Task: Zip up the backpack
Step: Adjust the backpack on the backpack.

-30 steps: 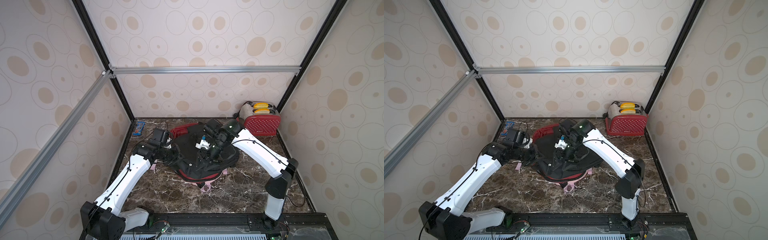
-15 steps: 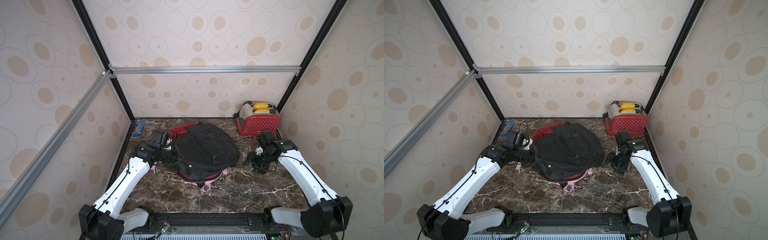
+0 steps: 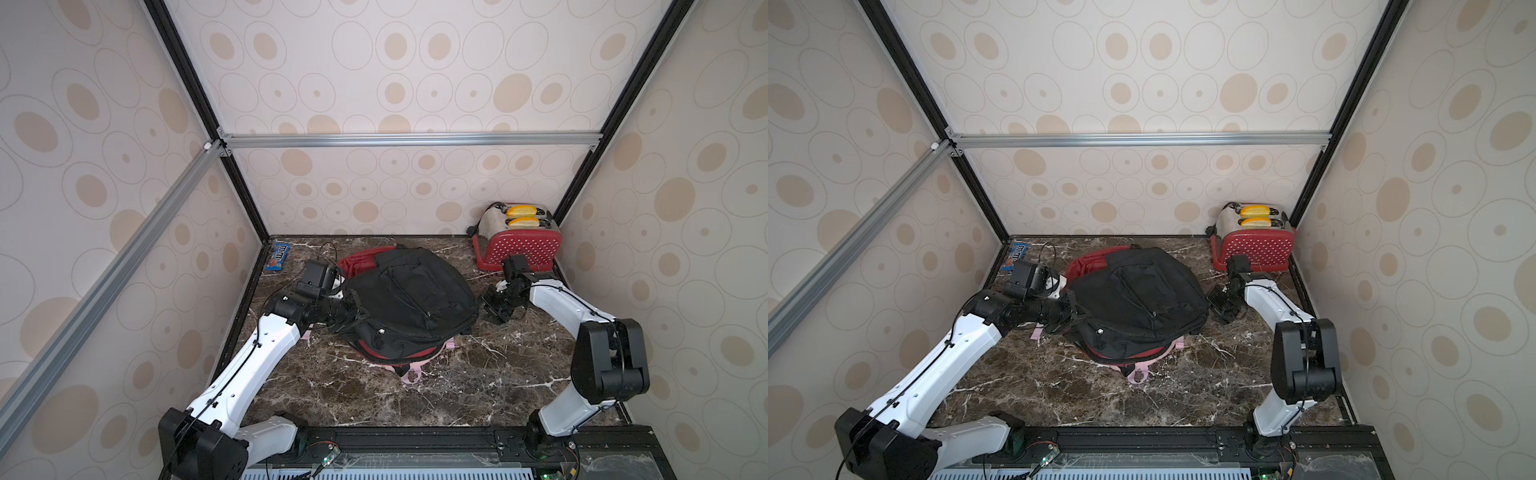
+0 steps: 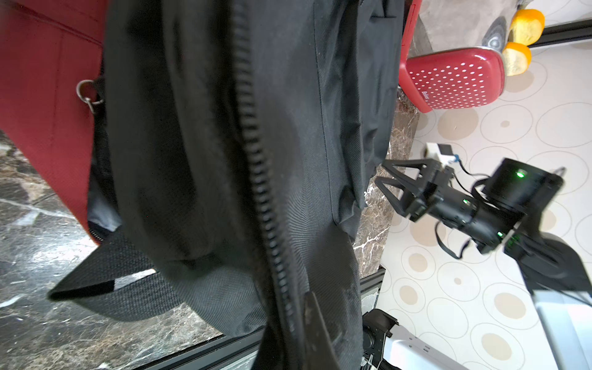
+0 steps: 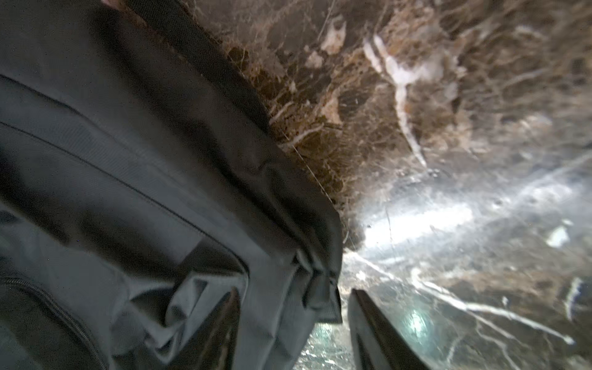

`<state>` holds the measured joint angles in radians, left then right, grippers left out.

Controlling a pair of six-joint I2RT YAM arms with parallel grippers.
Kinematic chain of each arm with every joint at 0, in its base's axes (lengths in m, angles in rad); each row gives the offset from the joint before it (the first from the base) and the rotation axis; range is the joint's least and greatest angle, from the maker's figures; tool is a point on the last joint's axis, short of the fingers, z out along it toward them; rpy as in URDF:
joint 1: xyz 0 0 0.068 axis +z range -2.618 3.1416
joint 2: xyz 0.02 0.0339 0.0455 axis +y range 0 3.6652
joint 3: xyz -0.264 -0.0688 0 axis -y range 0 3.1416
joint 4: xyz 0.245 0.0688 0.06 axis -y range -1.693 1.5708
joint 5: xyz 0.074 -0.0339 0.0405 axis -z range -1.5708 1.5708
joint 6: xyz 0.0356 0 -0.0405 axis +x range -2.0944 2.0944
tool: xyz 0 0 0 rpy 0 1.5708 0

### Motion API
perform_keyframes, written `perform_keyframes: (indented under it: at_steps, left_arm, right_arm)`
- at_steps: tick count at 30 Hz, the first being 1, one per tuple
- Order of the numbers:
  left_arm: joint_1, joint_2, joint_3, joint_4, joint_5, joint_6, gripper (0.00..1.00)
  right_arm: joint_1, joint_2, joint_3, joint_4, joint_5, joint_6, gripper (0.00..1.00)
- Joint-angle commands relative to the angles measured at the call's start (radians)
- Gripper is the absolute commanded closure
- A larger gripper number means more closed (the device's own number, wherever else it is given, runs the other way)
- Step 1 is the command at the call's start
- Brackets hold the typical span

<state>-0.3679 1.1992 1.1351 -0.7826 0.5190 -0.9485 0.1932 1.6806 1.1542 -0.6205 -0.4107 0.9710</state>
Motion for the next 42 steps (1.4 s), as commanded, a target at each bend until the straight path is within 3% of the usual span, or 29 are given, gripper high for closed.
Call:
perform_keyframes:
  at_steps: [1, 4, 6, 11, 14, 20, 25, 27, 29, 31, 33, 34, 35, 37, 42]
  left_arm:
    - [-0.002, 0.006, 0.014, 0.05, 0.03, 0.014, 1.0]
    - [-0.002, 0.01, 0.006, 0.062, 0.042, 0.016, 1.0]
    - [-0.003, 0.009, 0.006, 0.065, 0.044, 0.022, 1.0]
    - [-0.003, -0.014, 0.038, 0.042, 0.022, 0.036, 1.0]
    - [-0.006, -0.03, 0.057, 0.021, 0.003, 0.04, 1.0]
    - [-0.055, -0.04, 0.04, 0.022, -0.025, 0.026, 1.0]
    - [-0.082, -0.01, 0.002, 0.063, -0.04, 0.016, 1.0]
    - [-0.084, 0.011, -0.009, 0.078, -0.05, 0.023, 1.0]
    - [-0.084, 0.035, -0.018, 0.092, -0.06, 0.024, 1.0]
    - [-0.085, 0.05, -0.026, 0.113, -0.068, 0.015, 1.0]
    - [-0.087, 0.055, -0.031, 0.12, -0.081, 0.007, 1.0]
    - [-0.086, 0.054, -0.033, 0.12, -0.09, 0.004, 1.0]
    - [-0.087, 0.051, -0.036, 0.12, -0.099, 0.0, 1.0]
    - [-0.087, 0.046, -0.047, 0.117, -0.12, -0.012, 1.0]
    - [-0.097, 0.033, -0.06, 0.119, -0.157, -0.037, 1.0]
  right_arm:
    - [0.0, 0.053, 0.001, 0.137, -0.075, 0.015, 0.55]
    - [-0.001, 0.074, 0.01, 0.196, -0.12, -0.004, 0.88]
    - [0.0, 0.053, 0.041, 0.182, -0.115, -0.052, 1.0]
    - [0.0, 0.01, 0.228, 0.055, -0.11, -0.198, 1.0]
    - [0.01, 0.077, 0.429, -0.051, -0.126, -0.263, 1.0]
    - [0.057, 0.426, 1.047, -0.329, -0.168, -0.395, 1.0]
    - [0.057, 0.844, 1.638, -0.536, -0.261, -0.368, 1.0]
    - [0.05, 0.944, 1.674, -0.54, -0.319, -0.335, 1.0]
    - [0.052, 0.959, 1.594, -0.518, -0.342, -0.348, 1.0]
    - [0.052, 0.937, 1.512, -0.503, -0.35, -0.381, 0.94]
    - [0.051, 0.915, 1.493, -0.528, -0.314, -0.424, 0.72]
    - [0.046, 0.905, 1.503, -0.55, -0.295, -0.444, 0.44]
    - [0.041, 0.893, 1.518, -0.577, -0.262, -0.462, 0.27]
    - [0.031, 0.864, 1.54, -0.613, -0.206, -0.488, 0.03]
    - [0.031, 0.721, 1.567, -0.699, 0.0, -0.582, 0.0]
